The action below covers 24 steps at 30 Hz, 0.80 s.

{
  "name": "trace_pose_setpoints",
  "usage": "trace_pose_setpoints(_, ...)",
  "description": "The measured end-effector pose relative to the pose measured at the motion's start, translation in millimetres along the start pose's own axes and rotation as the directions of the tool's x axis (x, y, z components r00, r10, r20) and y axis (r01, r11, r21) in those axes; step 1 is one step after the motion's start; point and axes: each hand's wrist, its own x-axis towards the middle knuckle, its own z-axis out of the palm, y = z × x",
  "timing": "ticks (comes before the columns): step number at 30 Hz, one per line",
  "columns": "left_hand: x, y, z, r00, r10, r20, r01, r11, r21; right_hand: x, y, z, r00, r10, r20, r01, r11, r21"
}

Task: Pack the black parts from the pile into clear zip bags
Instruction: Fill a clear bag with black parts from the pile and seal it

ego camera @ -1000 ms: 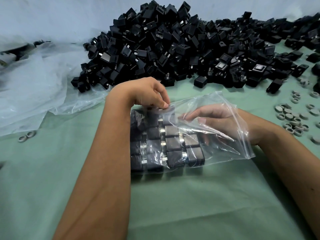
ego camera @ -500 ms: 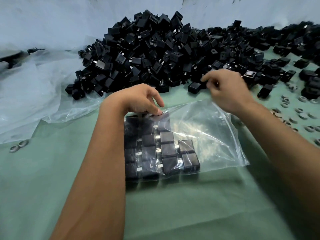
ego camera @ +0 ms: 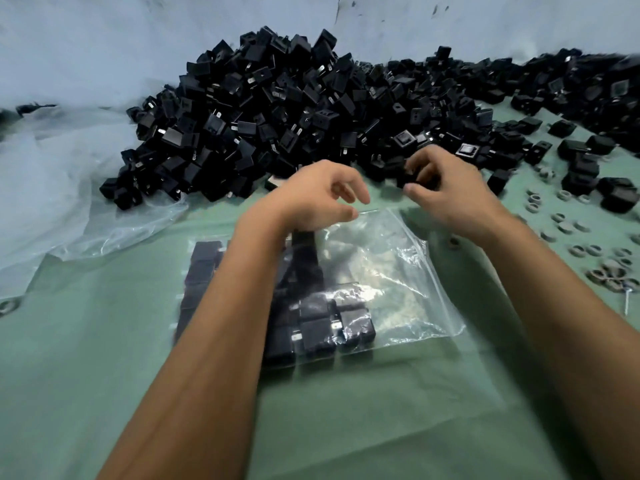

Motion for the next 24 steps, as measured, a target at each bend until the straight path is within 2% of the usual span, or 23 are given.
trace_pose_setpoints(4, 9.3, 18.9, 27.9, 0.990, 0.115, 0.083, -0.126, 0.979, 0.157, -32.4, 12.4, -8.5, 0.996, 0.016, 0.086, -0.027, 0.990, 0.138)
trace_pose_setpoints(9, 10.3, 17.4, 35.4, 0.988, 0.145, 0.054, -0.154, 0.953, 0.261, -48.8, 12.3, -17.5, 0.974, -0.048, 0.221, -0.025, 0.948, 0.317)
trace_pose_setpoints(12, 9.9, 15.9, 29.3, 0.984, 0.176, 0.015, -0.174, 0.950, 0.259, -53.4, 10.1, -24.4, 0.943, -0.096, 0.319, -0.054, 0.900, 0.432)
trace_pose_setpoints(16, 6.9, 15.2, 20.3, 0.975, 0.220, -0.030, -0.207, 0.951, 0.231, -57.4, 7.7, -25.2, 0.898, -0.193, 0.395, 0.015, 0.912, 0.411)
trace_pose_setpoints(19, 6.6, 14.4, 17.0, 0.972, 0.230, -0.050, -0.217, 0.958, 0.188, -57.6, 4.0, -21.5, 0.847, -0.253, 0.467, 0.006, 0.883, 0.468)
trace_pose_setpoints(21, 8.0, 12.3, 15.3, 0.974, 0.222, -0.046, -0.213, 0.965, 0.151, -58.2, 0.1, -16.8, 0.825, -0.287, 0.488, 0.021, 0.877, 0.480)
trace_pose_setpoints(24, 8.7, 8.3, 13.9, 0.981, 0.196, -0.009, -0.194, 0.973, 0.127, -58.3, -4.9, -6.2, 0.839, -0.284, 0.464, 0.045, 0.886, 0.461)
